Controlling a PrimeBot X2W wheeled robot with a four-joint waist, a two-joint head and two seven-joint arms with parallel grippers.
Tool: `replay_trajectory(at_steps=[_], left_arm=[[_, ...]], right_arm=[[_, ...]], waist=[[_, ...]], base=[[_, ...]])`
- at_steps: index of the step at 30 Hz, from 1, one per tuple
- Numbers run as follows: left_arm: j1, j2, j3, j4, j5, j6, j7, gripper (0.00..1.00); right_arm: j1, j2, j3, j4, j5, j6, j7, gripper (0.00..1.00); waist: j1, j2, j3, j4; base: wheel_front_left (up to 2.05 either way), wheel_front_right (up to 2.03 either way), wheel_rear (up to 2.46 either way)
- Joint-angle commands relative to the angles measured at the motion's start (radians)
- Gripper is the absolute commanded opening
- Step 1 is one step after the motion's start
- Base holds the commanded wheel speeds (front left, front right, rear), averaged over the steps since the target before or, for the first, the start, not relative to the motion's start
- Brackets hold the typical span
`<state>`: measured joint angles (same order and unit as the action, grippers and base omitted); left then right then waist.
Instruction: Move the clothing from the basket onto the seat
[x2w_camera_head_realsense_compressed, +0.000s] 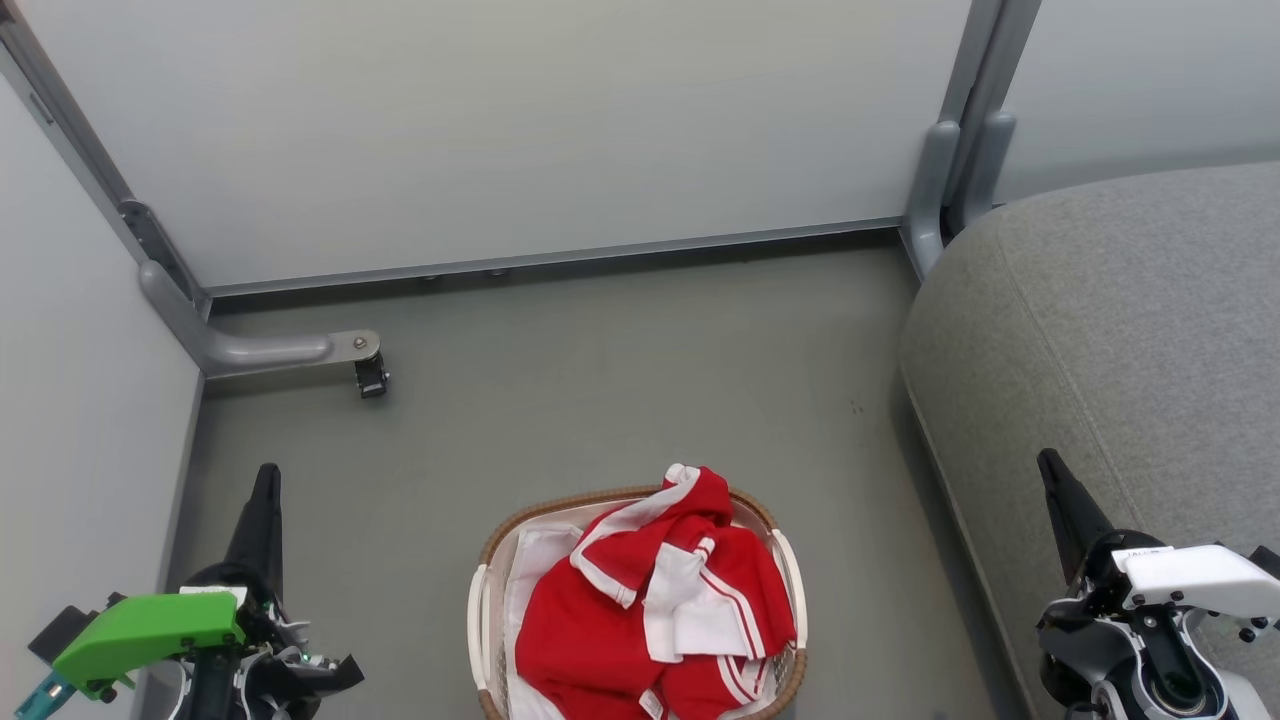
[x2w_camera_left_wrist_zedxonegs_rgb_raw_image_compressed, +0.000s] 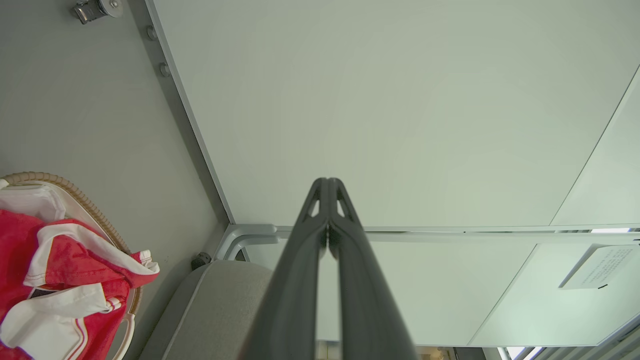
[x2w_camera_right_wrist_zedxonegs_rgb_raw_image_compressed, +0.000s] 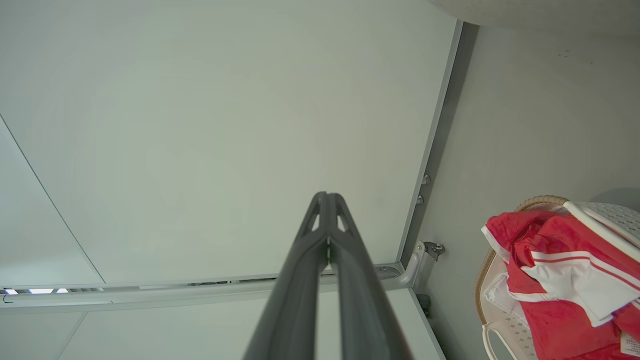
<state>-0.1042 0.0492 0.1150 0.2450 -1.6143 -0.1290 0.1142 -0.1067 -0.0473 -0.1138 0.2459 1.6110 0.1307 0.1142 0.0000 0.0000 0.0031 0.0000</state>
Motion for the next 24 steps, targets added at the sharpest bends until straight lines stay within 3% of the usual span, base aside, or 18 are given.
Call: replay_trajectory(at_steps=[1, 20, 21, 24], left_arm=[[-0.01, 0.002, 0.0, -0.001, 0.003, -0.005, 0.002, 0.0], [0.001, 0.0, -0.001, 0.001, 0.0, 0.0, -0.001, 0.0], [0.004, -0.002, -0.001, 0.011, 0.0, 0.0, -0.001, 1.0], [0.024, -0.006, -0.006, 0.032, 0.002, 0.001, -0.004, 1.0]], right_arm=[[-0.003, -0.006, -0.001, -0.003, 0.004, 0.0, 0.002, 0.0], [0.001, 0.0, 0.001, 0.002, 0.0, 0.0, -0.001, 0.0], [0.004, 0.003, 0.0, 0.01, 0.0, 0.0, 0.0, 1.0], [0.023, 0.01, 0.005, 0.033, -0.002, 0.0, -0.003, 1.0]], waist=[[0.0, 0.0, 0.0, 0.0], [0.0, 0.0, 0.0, 0.0], [0.0, 0.0, 0.0, 0.0], [0.0, 0.0, 0.0, 0.0]], base=[[0.0, 0.0, 0.0], [0.0, 0.0, 0.0], [0.0, 0.0, 0.0], [0.0, 0.0, 0.0]])
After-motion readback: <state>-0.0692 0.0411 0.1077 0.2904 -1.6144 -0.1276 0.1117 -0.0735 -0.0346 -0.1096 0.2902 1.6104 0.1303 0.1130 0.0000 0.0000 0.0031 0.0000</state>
